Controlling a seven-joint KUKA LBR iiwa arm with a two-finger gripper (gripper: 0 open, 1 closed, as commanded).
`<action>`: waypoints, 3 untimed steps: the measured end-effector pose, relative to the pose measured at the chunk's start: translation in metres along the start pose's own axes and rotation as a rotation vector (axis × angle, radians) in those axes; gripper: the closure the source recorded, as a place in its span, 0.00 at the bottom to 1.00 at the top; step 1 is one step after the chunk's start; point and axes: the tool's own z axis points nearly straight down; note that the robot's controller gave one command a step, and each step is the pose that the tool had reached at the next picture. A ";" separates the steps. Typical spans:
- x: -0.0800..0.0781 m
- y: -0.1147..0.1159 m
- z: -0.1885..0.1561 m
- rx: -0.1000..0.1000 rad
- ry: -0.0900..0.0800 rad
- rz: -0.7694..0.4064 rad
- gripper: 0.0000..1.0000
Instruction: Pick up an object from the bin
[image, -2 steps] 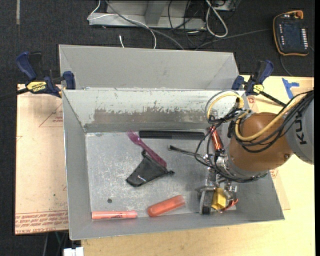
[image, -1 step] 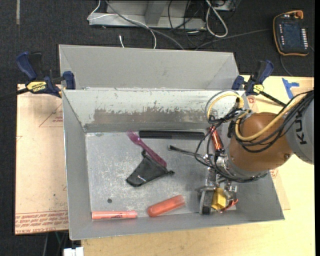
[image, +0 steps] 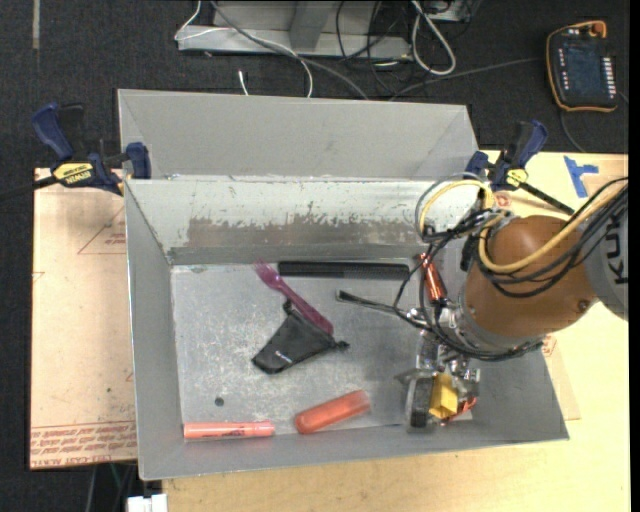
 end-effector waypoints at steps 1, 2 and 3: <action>-0.001 -0.002 -0.021 0.005 -0.002 0.003 1.00; -0.001 -0.001 -0.027 0.004 -0.002 0.004 1.00; -0.002 -0.001 -0.031 0.003 -0.004 0.006 1.00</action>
Offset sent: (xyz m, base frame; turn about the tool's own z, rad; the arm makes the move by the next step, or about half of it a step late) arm 0.0010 0.0000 0.0245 0.0019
